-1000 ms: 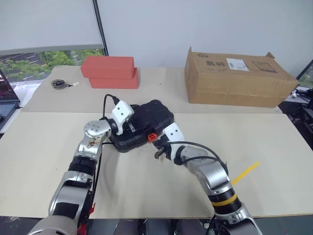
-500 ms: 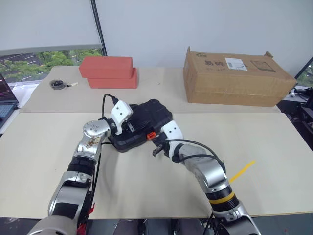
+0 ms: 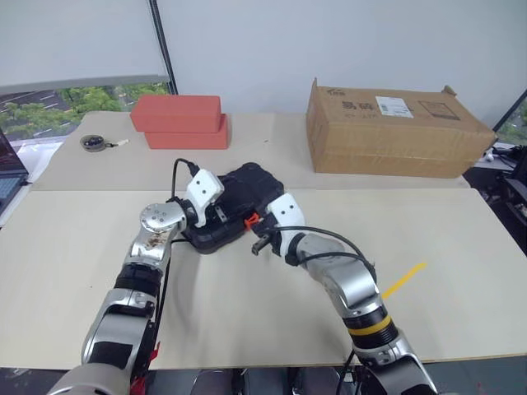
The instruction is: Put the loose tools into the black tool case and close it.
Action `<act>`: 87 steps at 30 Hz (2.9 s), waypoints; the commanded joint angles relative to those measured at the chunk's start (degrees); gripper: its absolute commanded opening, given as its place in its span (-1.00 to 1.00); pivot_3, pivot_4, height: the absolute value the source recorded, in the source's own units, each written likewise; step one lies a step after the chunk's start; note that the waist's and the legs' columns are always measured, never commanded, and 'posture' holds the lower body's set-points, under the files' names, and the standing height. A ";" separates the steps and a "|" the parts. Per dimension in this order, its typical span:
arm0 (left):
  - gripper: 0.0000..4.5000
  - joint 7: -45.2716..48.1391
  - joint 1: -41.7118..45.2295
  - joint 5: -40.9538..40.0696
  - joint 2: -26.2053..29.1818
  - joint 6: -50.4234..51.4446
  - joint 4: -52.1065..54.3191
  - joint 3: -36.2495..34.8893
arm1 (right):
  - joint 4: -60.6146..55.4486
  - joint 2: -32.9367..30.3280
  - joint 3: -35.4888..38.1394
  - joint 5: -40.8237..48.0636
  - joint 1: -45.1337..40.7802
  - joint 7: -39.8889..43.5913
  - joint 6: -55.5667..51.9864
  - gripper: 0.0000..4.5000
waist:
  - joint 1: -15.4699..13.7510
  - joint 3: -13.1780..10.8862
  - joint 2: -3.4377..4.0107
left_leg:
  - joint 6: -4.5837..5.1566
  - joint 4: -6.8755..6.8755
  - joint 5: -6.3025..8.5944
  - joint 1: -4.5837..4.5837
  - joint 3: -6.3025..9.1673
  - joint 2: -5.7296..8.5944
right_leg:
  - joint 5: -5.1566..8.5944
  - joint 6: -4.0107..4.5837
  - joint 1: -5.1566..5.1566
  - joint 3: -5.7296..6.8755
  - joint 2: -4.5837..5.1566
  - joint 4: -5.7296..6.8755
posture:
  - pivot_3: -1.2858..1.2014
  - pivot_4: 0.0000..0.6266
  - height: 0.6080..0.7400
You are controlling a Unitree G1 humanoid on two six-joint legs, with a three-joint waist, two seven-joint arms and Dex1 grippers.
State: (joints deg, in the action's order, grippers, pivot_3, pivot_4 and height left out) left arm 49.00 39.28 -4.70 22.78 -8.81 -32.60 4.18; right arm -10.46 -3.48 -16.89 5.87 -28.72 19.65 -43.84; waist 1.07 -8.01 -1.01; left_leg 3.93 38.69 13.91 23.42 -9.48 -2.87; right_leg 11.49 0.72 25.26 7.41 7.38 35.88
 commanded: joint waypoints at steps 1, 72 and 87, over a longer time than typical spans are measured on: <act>1.00 0.72 -3.17 1.74 -0.35 2.45 -2.36 2.22 | -3.05 1.18 1.68 0.50 -2.58 -0.56 3.78 -0.97 | -0.15 0.00 -0.01 | 0.00 -0.02 0.00 -0.02 0.00 0.00 | 0.00 0.00 0.00 0.00 0.00 0.00 | 0.03 -0.52 0.58; 1.00 -12.16 -6.48 11.85 -5.88 0.93 -15.12 4.98 | 7.81 -1.30 -0.75 -5.64 -5.64 1.62 17.68 -0.97 | -0.56 1.22 0.90 | -0.07 -0.64 0.05 -0.77 0.11 0.09 | 0.11 -0.16 -0.42 1.43 1.03 -0.42 | 0.03 -0.52 0.58; 1.00 -4.80 -17.76 -14.07 1.44 8.85 17.79 -13.28 | 1.61 -17.54 10.65 3.93 7.69 17.31 28.45 -0.86 | 1.19 0.82 0.82 | -0.09 -1.04 -0.02 -0.37 0.07 0.01 | 0.10 -0.18 -0.25 1.56 0.80 -0.78 | 0.03 -0.52 0.58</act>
State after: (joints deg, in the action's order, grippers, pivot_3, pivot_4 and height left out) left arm 42.86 26.09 -15.17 22.24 -4.68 -19.43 -6.50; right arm -6.49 -19.30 -9.21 6.50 -22.58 33.31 -18.00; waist 2.26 -7.19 -0.18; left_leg 4.01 37.60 13.77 23.05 -9.41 -2.88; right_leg 11.64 0.51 25.03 8.97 8.10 35.12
